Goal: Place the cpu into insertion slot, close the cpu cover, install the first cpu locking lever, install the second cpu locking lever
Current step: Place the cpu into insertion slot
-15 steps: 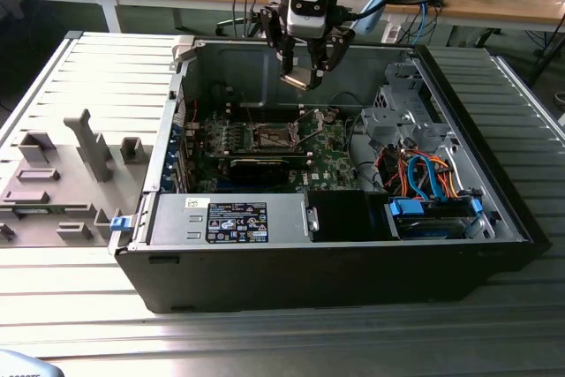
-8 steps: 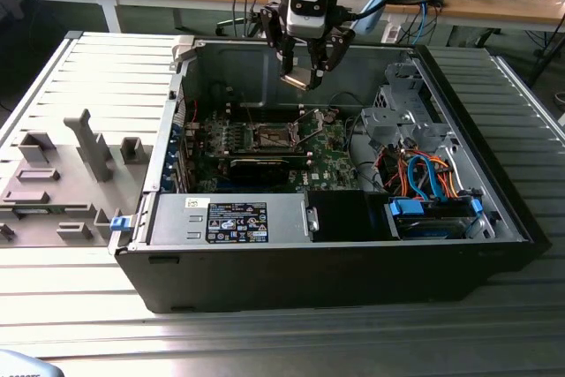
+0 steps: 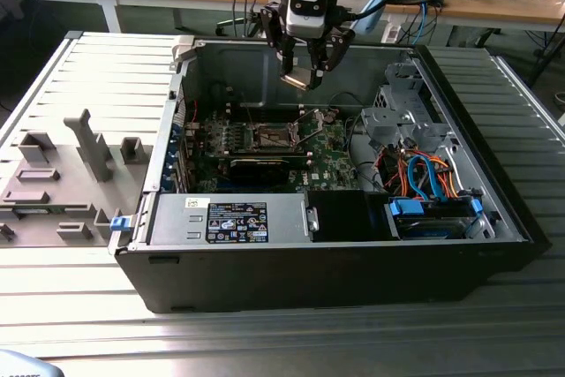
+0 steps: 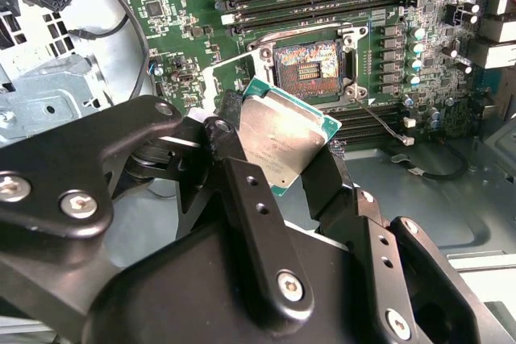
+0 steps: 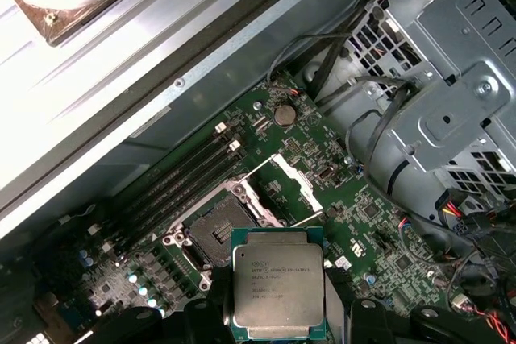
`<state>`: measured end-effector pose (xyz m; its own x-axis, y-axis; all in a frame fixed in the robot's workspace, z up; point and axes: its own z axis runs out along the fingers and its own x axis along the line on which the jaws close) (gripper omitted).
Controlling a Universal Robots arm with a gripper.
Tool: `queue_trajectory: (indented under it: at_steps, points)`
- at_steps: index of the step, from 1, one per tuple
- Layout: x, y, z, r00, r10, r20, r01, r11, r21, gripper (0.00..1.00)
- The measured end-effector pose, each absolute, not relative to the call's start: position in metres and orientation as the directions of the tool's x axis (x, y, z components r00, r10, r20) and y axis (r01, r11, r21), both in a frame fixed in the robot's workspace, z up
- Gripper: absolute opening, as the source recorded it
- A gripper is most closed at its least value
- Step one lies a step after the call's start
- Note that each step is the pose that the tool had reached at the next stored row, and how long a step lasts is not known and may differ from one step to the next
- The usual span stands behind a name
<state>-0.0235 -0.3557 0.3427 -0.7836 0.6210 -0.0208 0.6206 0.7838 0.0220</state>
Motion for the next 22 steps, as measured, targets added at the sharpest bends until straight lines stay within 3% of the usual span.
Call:
queue_trajectory:
  at_steps: [22]
  points:
    - [-0.0235, -0.3557, 0.3427, -0.777, 0.630, -0.021, 0.629, 0.777, 0.022, 0.55]
